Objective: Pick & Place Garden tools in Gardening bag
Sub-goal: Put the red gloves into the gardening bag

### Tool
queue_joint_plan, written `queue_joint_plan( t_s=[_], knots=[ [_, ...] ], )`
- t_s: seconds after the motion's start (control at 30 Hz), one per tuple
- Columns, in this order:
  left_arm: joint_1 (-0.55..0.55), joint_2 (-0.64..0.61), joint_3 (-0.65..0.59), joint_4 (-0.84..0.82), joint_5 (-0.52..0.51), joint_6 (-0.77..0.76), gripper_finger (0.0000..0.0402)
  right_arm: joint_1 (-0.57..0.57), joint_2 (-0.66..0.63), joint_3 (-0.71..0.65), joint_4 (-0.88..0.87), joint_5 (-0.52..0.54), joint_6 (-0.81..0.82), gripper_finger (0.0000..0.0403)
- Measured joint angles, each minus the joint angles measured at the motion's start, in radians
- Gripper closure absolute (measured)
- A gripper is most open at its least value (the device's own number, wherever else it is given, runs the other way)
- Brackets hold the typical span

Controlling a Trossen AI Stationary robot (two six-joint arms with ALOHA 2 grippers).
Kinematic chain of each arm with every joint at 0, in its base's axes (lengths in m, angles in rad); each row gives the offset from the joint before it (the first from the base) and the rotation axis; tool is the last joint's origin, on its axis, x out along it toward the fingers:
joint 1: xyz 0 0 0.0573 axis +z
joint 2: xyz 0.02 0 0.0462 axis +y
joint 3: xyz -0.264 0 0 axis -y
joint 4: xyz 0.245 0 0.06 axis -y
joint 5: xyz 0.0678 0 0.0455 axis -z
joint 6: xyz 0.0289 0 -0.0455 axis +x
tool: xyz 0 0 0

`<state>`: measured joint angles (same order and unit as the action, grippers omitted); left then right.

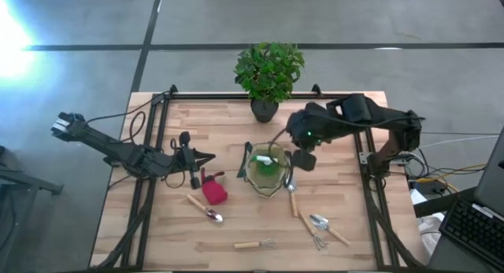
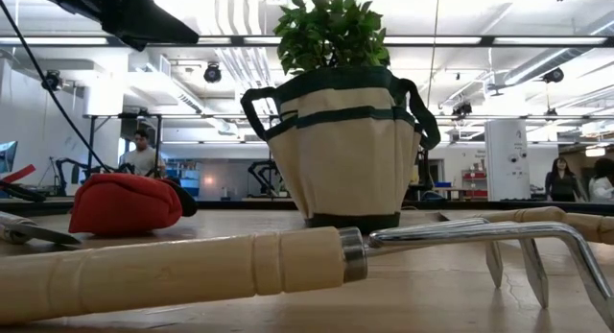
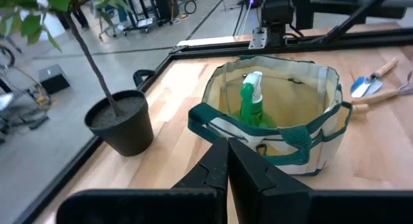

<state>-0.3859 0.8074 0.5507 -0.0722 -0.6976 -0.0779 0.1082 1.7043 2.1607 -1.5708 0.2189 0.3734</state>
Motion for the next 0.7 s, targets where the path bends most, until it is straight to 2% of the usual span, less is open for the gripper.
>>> queue_joint_plan(
  t_s=[0.23, 0.43, 0.57, 0.63, 0.7],
  knots=[
    [0.000, 0.000, 0.000, -0.081, 0.006, -0.188, 0.0381, 0.052, -0.044, -0.144, 0.000, 0.018, 0.032, 0.0394],
    [0.000, 0.000, 0.000, -0.114, 0.018, -0.328, 0.0327, 0.053, -0.083, -0.267, -0.001, 0.020, 0.082, 0.0394],
    [0.000, 0.000, 0.000, -0.170, 0.097, -0.403, 0.0279, 0.053, -0.125, -0.339, 0.001, 0.021, 0.109, 0.0394],
    [0.000, 0.000, 0.000, -0.219, 0.184, -0.432, 0.0261, 0.053, -0.149, -0.376, 0.003, 0.023, 0.133, 0.0394],
    [0.000, 0.000, 0.000, -0.263, 0.285, -0.523, 0.0247, 0.053, -0.177, -0.411, 0.008, 0.042, 0.152, 0.0394]
  ],
)
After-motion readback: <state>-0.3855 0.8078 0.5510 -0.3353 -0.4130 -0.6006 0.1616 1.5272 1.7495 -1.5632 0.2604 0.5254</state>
